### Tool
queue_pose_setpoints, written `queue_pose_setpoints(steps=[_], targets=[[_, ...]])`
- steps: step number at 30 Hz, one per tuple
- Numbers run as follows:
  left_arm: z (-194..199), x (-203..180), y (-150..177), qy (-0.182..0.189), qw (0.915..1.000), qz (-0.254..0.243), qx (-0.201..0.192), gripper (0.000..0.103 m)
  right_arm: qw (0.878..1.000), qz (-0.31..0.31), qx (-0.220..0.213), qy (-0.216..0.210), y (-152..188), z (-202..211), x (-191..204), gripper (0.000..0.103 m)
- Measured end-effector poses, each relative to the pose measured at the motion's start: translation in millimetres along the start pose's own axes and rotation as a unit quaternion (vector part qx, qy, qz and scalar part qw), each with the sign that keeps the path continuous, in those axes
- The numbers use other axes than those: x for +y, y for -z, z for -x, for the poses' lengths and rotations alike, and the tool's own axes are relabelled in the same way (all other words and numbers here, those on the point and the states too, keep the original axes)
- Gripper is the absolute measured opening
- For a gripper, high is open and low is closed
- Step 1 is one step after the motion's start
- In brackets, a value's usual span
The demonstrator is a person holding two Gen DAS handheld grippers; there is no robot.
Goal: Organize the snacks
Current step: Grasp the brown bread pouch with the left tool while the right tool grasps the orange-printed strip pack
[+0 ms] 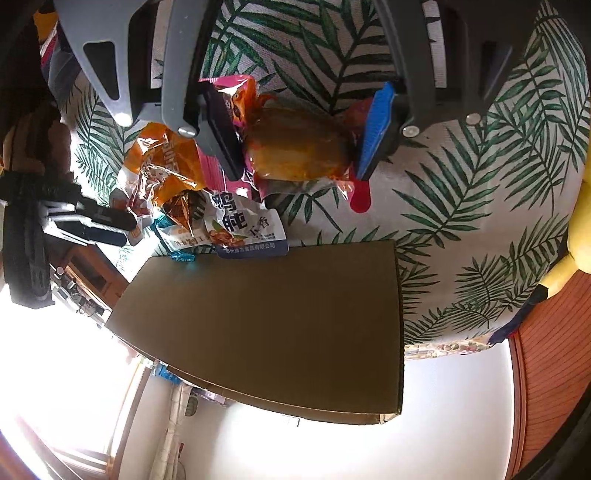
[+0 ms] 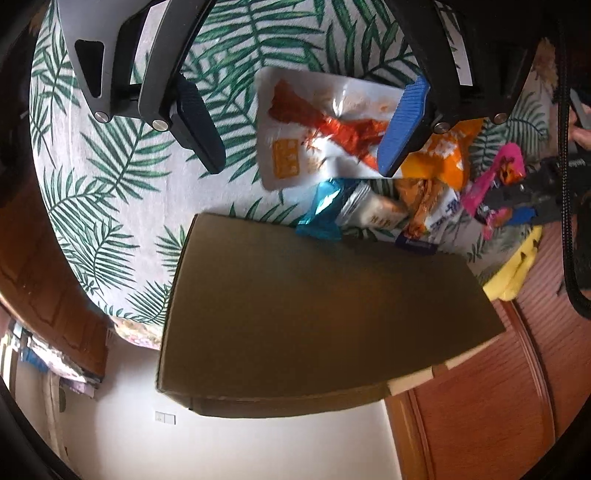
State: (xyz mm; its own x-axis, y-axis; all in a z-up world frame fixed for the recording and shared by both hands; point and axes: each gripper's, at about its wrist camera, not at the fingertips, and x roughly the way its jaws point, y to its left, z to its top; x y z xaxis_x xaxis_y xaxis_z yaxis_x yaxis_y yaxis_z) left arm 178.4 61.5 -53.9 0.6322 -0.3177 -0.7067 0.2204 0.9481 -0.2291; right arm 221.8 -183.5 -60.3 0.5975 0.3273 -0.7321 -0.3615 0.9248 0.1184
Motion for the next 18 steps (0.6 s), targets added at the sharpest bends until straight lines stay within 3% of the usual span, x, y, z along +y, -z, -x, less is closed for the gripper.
queue_pose_setpoints(steps=[6, 11, 18], targets=[[-1.0, -1.6, 0.5, -0.002, 1.0, -0.003, 0.001, 0.061, 1.0, 0.0, 0.022, -0.019, -9.8, -4.0, -11.3, 0.074], [-2.1, -2.4, 0.1, -0.002, 1.0, -0.004, 0.001, 0.061, 0.997, -0.007, 0.057, -0.055, -15.4, -15.7, -19.1, 0.052], [-3.1, -2.7, 0.3, -0.002, 1.0, -0.005, 0.002, 0.061, 0.993, -0.002, 0.079, -0.083, -15.0, -15.8, -20.3, 0.039]])
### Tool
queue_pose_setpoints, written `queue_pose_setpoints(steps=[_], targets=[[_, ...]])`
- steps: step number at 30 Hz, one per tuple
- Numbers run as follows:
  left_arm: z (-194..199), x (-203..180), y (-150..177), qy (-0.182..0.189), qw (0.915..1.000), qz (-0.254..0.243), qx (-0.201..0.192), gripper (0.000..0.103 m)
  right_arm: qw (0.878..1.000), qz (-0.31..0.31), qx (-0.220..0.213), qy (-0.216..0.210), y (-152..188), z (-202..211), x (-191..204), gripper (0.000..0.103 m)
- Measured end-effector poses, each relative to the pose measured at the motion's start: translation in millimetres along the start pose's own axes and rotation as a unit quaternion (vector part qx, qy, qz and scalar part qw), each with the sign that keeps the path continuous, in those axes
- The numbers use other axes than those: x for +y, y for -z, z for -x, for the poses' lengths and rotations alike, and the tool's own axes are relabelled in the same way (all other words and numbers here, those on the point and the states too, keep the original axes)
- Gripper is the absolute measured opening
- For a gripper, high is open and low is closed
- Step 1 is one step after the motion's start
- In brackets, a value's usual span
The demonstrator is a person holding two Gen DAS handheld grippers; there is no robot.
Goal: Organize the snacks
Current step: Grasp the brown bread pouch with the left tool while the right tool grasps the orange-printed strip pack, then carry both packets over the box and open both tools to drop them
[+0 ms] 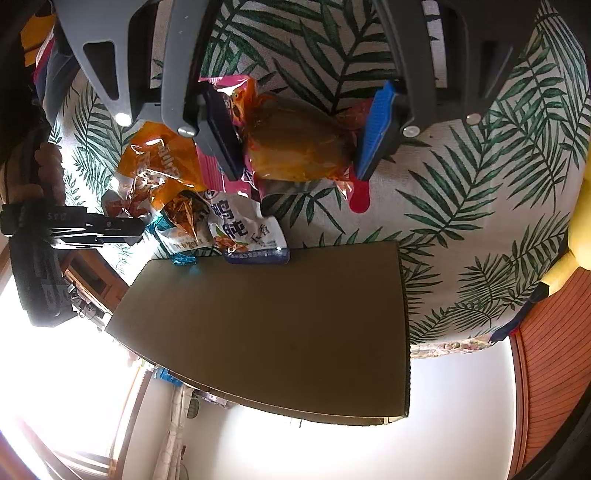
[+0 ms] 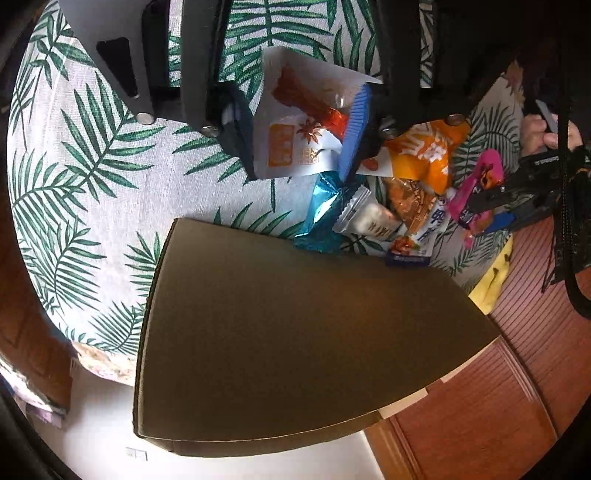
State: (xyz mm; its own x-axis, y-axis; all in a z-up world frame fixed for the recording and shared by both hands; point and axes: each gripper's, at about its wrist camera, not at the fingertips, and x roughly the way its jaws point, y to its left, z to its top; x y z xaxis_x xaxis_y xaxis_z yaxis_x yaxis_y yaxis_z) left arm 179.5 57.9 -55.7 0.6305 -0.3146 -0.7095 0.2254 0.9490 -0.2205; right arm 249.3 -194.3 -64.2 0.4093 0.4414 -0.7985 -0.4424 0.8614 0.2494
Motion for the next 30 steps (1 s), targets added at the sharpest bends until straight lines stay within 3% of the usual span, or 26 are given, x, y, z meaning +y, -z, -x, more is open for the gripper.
queue_pose_setpoints(steps=[3, 4, 15, 30], targets=[[0.1, 0.2, -0.2, 0.0, 1.0, 0.0, 0.0, 0.061, 1.0, -0.001, -0.001, -0.009, 2.7, 6.9, -1.6, 0.02], [0.1, 0.0, -0.2, 0.0, 1.0, 0.0, 0.0, 0.061, 1.0, -0.002, -0.003, -0.006, 3.8, 10.1, -2.0, 0.007], [3.1, 0.1, -0.6, -0.005, 1.0, 0.005, -0.003, 0.061, 0.999, 0.009, -0.04, 0.009, 13.6, 41.4, 10.7, 0.0], [55.6, -18.4, -18.0, 0.003, 0.9976, -0.009, -0.068, 0.06, 0.983, 0.125, -0.111, 0.074, 10.3, 104.2, 88.9, 0.0]])
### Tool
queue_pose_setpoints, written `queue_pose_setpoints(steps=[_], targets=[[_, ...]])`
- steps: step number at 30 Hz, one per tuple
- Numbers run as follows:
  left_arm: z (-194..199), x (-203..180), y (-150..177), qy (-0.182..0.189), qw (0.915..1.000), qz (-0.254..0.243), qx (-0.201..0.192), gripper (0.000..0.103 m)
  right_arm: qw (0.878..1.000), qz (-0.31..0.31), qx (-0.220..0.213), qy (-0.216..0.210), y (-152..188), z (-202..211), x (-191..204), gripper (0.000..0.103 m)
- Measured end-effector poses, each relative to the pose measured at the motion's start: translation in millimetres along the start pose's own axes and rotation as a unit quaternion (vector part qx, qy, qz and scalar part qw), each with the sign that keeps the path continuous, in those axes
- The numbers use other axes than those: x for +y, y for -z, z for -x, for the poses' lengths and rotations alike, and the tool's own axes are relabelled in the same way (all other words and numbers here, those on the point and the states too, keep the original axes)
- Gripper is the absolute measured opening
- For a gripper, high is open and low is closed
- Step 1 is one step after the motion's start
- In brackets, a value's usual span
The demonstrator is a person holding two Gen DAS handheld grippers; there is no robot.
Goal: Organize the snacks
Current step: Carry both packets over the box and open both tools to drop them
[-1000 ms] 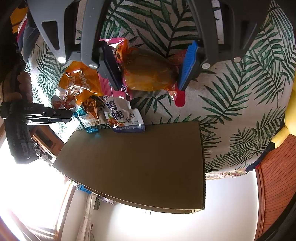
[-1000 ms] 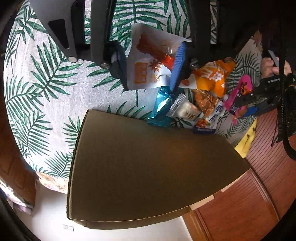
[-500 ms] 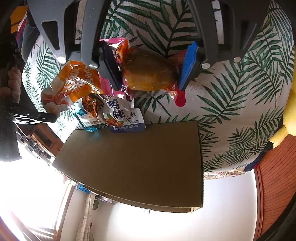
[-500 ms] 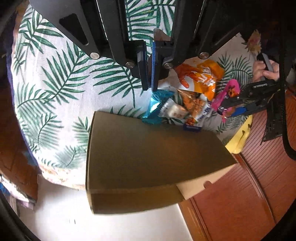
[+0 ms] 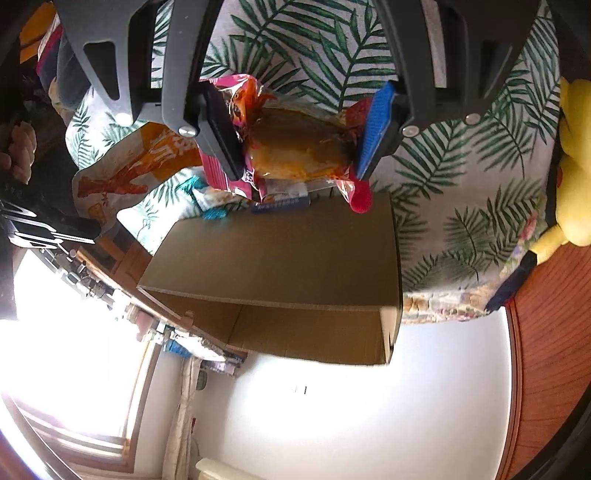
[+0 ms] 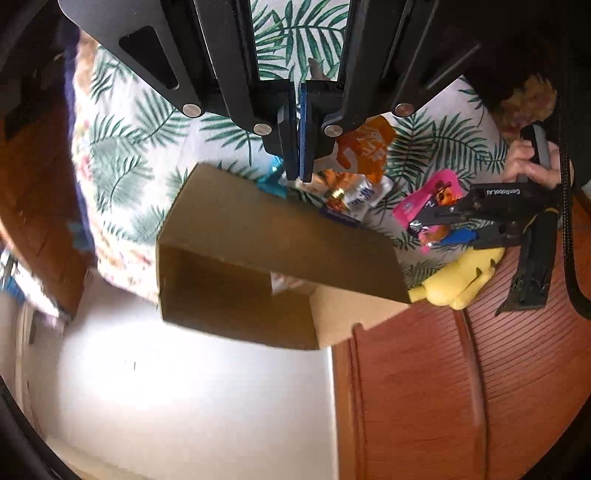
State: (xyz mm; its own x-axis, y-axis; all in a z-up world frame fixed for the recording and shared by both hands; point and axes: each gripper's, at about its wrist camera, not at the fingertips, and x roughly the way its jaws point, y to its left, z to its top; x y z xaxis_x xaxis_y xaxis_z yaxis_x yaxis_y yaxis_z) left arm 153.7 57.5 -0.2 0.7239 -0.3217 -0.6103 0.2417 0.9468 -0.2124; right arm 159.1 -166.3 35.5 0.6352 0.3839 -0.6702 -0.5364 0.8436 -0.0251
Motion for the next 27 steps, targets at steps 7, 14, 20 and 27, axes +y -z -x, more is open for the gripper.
queue_pose_setpoints(steps=[7, 14, 20, 27], targets=[[20.1, -9.2, -18.6, 0.008, 0.9995, -0.011, -0.028, 0.06, 0.999, 0.036, -0.012, 0.018, -16.3, 14.8, 17.9, 0.0], [35.4, -16.3, -47.2, 0.006, 0.9979, -0.025, -0.059, 0.06, 0.996, 0.075, -0.023, 0.038, -35.0, 29.2, 30.4, 0.0], [42.8, -17.7, -75.6, 0.0, 0.996, -0.036, -0.082, 0.06, 0.992, 0.106, -0.047, 0.05, -66.6, 48.4, 34.9, 0.0], [39.5, -14.6, -109.5, -0.013, 0.9941, -0.052, -0.095, 0.06, 0.986, 0.132, -0.074, 0.069, -103.9, 64.0, 35.7, 0.0]])
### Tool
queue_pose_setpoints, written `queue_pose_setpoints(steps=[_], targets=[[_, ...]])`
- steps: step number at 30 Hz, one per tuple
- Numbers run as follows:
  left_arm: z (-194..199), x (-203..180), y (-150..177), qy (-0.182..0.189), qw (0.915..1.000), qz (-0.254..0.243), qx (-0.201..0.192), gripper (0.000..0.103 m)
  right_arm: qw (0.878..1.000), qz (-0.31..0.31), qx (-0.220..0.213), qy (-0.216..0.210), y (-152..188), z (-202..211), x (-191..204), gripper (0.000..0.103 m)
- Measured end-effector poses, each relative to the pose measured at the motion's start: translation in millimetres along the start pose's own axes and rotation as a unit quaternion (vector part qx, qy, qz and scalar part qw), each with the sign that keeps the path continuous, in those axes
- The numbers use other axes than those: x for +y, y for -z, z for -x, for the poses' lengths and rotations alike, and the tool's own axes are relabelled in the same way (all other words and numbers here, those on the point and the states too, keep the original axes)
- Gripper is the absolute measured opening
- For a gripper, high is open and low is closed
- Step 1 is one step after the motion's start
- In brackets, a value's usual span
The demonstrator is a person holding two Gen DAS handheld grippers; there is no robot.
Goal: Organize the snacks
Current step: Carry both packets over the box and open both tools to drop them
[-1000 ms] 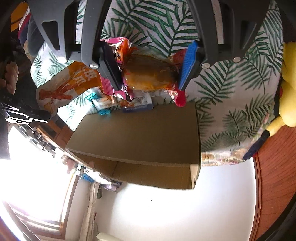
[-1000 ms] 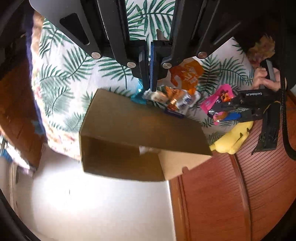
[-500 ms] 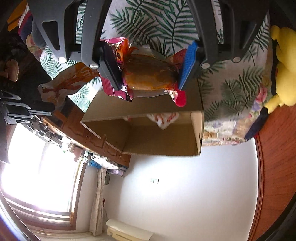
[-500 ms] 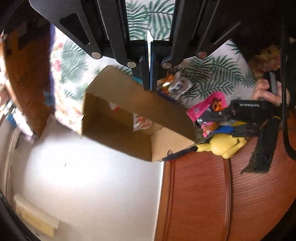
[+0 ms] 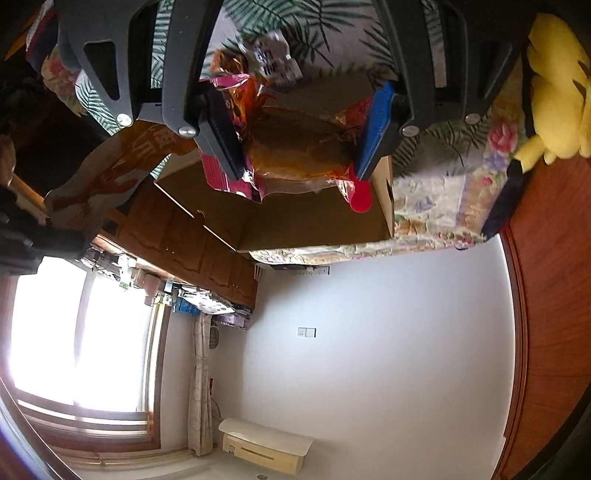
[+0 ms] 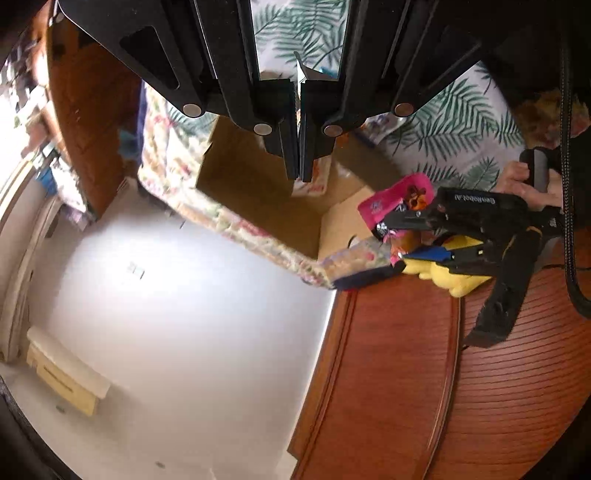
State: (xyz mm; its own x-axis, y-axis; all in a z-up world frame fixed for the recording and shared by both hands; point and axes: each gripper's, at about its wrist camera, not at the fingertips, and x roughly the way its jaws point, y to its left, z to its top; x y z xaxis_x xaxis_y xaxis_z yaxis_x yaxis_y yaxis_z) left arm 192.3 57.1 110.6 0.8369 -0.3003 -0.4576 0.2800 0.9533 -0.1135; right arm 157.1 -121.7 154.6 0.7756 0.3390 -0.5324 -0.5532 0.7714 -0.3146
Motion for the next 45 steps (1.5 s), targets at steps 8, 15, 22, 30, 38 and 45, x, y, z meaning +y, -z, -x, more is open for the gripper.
queue_pose_setpoints(steps=[8, 15, 22, 30, 38, 45], targets=[[-27.9, 10.8, -23.9, -0.007, 1.0, -0.006, -0.003, 0.06, 0.999, 0.008, -0.016, 0.028, -32.1, -17.3, -19.4, 0.0], [-64.3, 22.2, -26.0, -0.017, 0.9998, -0.006, 0.011, 0.061, 0.999, -0.002, -0.007, 0.046, -32.8, -50.6, -39.9, 0.0], [-103.4, 26.1, -19.6, -0.02, 0.9991, -0.004, 0.037, 0.061, 0.999, -0.025, 0.019, 0.036, -11.2, -92.1, -59.9, 0.0], [-134.6, 18.0, -8.7, -0.02, 0.9978, -0.014, 0.062, 0.061, 0.999, -0.038, 0.022, 0.017, 2.8, -125.0, -64.8, 0.0], [-151.3, 13.9, -4.9, -0.018, 0.9969, -0.018, 0.075, 0.061, 0.998, -0.053, 0.023, 0.001, 12.8, -147.0, -64.0, 0.0], [-155.8, 11.5, -6.2, -0.015, 0.9966, -0.012, 0.08, 0.06, 0.996, -0.077, 0.038, 0.006, 30.3, -157.8, -78.5, 0.0]])
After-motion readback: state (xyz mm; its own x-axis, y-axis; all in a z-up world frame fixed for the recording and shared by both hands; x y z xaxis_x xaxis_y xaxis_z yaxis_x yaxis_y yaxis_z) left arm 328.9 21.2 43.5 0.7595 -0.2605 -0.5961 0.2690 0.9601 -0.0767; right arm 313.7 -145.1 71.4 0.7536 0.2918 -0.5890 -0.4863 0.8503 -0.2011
